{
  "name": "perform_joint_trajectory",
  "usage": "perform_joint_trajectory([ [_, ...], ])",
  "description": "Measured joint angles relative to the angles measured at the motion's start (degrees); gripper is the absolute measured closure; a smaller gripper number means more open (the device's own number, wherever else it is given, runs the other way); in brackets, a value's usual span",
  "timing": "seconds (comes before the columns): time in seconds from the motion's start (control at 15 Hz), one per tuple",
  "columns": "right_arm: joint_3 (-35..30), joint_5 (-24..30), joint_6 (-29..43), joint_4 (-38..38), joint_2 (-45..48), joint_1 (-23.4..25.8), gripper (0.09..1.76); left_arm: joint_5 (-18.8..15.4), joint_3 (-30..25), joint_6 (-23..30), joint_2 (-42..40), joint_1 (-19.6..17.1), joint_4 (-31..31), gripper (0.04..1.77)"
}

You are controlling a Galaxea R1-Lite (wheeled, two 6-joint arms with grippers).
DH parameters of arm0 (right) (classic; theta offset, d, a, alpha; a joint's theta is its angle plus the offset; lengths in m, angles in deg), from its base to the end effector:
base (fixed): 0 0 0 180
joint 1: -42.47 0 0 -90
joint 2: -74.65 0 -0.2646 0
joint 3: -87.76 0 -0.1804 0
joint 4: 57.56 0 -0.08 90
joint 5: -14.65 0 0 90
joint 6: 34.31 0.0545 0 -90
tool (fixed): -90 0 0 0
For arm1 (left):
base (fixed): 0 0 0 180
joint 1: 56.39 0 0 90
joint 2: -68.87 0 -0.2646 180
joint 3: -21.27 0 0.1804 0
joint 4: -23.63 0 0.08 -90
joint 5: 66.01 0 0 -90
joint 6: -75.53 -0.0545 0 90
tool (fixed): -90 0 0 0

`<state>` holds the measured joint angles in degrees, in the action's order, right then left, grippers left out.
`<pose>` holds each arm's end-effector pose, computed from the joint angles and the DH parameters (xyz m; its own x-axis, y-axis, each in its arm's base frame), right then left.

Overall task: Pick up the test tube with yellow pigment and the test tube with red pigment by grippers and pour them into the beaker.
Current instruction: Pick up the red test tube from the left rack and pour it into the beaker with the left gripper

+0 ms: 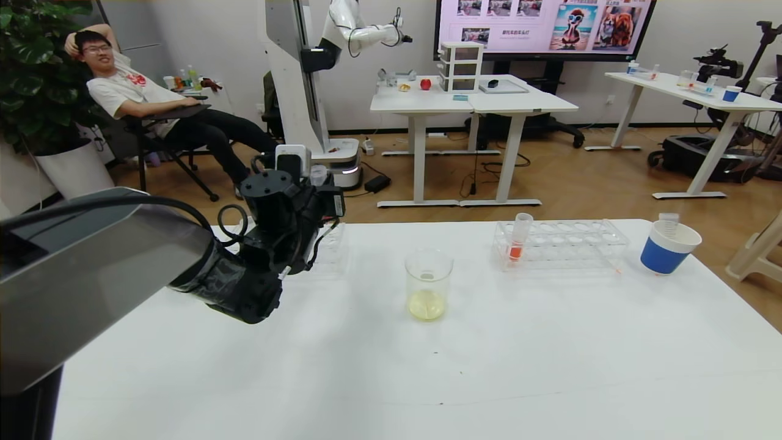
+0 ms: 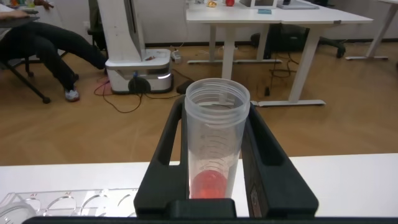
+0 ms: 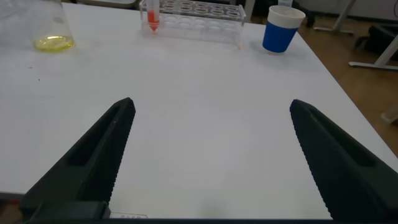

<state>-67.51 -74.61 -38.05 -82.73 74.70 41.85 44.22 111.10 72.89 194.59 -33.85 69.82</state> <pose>0.0337 0.0011 0.0745 0.9997 0.0237 -0.0068 -0.0241 0.9976 -0.0651 0.4041 -0.1473 0.1325 0.9852 -0.0345 0.1678 0.0378 0.9992 -0.0164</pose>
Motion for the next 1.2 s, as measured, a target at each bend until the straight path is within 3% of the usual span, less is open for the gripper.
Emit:
perform_joint_trajectory([
  [0.13,0.00,0.00,0.00,0.00,0.00,0.00,0.11,-4.11,0.04,-0.01,-1.16,0.17,-1.11,1.31],
  [0.27,0.00,0.00,0.00,-0.02,0.00,0.00,0.11,-11.24,0.37,-0.09,-1.90,0.30,-2.73,1.31],
  [0.47,0.00,0.00,0.00,0.00,0.00,0.00,0.11,-28.05,1.13,-1.06,-2.49,0.15,-2.96,1.31],
  [0.67,0.00,0.00,0.00,0.00,0.00,-0.01,0.11,-43.70,0.67,-5.39,-2.57,0.35,-2.32,1.31],
  [0.73,0.00,0.02,0.00,0.00,0.00,-0.01,0.11,-46.90,0.20,-8.78,-2.49,0.59,-2.24,1.31],
  [1.2,0.00,0.02,0.00,0.00,0.00,-0.01,0.11,-58.43,2.16,-38.49,0.49,1.35,-2.68,1.31],
])
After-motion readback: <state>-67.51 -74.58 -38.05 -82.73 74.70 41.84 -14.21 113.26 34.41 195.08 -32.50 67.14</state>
